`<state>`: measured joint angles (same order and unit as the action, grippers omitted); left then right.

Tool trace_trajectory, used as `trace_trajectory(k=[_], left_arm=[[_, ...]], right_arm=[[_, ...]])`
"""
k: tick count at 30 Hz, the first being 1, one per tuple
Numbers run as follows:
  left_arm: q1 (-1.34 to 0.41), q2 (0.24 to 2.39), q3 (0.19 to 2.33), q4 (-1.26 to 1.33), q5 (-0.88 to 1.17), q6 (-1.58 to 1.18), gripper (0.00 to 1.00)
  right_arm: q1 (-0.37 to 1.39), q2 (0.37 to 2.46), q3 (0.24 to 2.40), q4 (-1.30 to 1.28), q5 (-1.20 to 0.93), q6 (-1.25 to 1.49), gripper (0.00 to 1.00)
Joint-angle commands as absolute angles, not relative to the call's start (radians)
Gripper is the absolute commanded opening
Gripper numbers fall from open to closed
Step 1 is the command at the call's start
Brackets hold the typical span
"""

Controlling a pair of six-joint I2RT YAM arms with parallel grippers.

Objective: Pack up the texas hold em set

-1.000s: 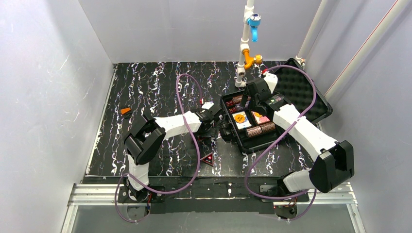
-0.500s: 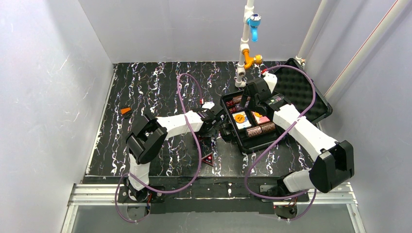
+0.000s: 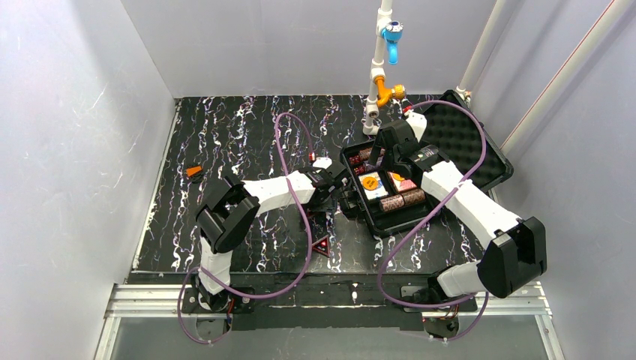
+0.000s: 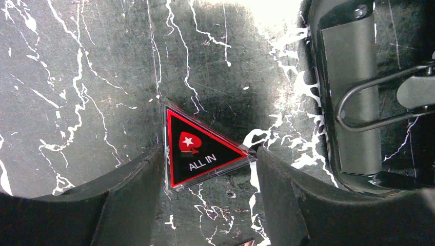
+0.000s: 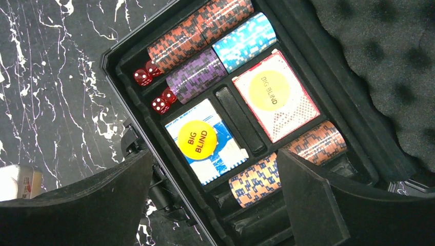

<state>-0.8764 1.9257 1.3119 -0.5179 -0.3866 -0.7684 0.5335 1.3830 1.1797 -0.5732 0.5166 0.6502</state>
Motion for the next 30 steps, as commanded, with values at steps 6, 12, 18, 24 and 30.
trace_trajectory(k=[6, 12, 18, 24, 30], left_arm=[[-0.897, 1.932, 1.303, -0.574, -0.441, -0.712, 0.46], [-0.914, 1.896, 1.297, -0.571, -0.443, -0.696, 0.43], [-0.928, 1.866, 1.296, -0.571, -0.434, -0.697, 0.43], [-0.935, 1.833, 1.314, -0.571, -0.423, -0.691, 0.43], [-0.938, 1.816, 1.351, -0.576, -0.397, -0.698, 0.43]], right_arm=[[0.540, 1.383, 1.171, -0.537, 0.517, 0.637, 0.98], [0.540, 1.380, 1.173, -0.540, 0.522, 0.637, 0.98], [0.540, 1.374, 1.178, -0.541, 0.519, 0.639, 0.98], [0.540, 1.364, 1.196, -0.561, 0.558, 0.656, 0.98], [0.540, 1.342, 1.236, -0.604, 0.590, 0.710, 0.98]])
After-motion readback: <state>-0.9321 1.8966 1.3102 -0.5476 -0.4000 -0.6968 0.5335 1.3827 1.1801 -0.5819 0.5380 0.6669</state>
